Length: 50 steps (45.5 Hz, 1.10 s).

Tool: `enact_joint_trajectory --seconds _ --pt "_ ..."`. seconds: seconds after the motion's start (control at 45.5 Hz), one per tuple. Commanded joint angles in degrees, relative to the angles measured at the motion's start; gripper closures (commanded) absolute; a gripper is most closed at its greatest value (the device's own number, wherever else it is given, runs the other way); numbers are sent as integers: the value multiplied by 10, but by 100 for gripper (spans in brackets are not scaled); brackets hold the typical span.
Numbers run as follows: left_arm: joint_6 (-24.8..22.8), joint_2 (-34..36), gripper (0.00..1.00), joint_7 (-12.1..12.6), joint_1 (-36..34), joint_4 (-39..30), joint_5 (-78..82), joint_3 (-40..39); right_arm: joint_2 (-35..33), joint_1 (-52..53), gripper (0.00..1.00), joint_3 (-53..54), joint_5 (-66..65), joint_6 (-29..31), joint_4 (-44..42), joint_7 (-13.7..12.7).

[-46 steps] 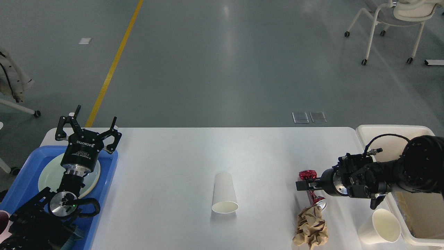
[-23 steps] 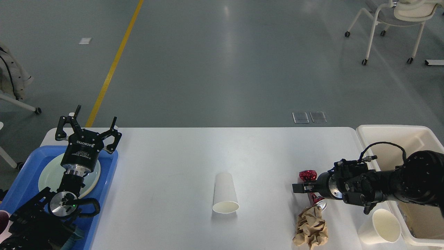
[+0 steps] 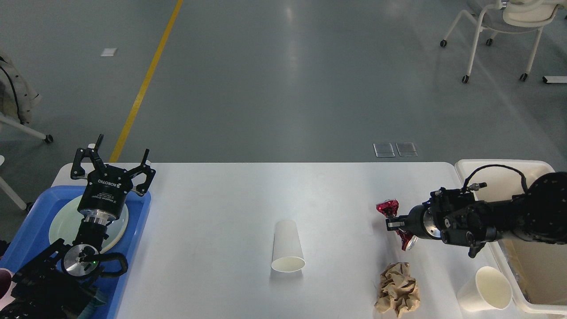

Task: Tidy desktop
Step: 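Lift the red item and drop it into the white bin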

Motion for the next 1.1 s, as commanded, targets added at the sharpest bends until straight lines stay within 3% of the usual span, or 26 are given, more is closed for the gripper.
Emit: enact_joint_trajectory --seconds 0.0,0.066,0.132,0.241,0.329,0.439,0.615,0.746,0.878,1.076 --pt "0 0 0 0 0 0 0 0 -69 151 100 -19 5 10 122 2" --pt "0 0 0 0 0 0 0 0 -111 272 100 -57 4 36 205 4" --pt "1 0 0 0 0 0 0 0 -130 423 100 -99 4 109 273 11" --pt "0 0 0 0 0 0 0 0 -135 645 100 -121 2 329 319 19" --pt "1 0 0 0 0 0 0 0 -150 748 100 -102 -1 467 319 24" --pt "1 0 0 0 0 0 0 0 -170 800 100 -83 -12 522 320 24" --pt "1 0 0 0 0 0 0 0 -186 796 100 -111 -60 505 304 23" --pt "1 0 0 0 0 0 0 0 -223 732 100 -185 -128 396 266 24" --pt "1 0 0 0 0 0 0 0 -255 551 100 -249 -187 240 149 23" --pt "0 0 0 0 0 0 0 0 -283 245 100 -221 -136 91 -29 18"
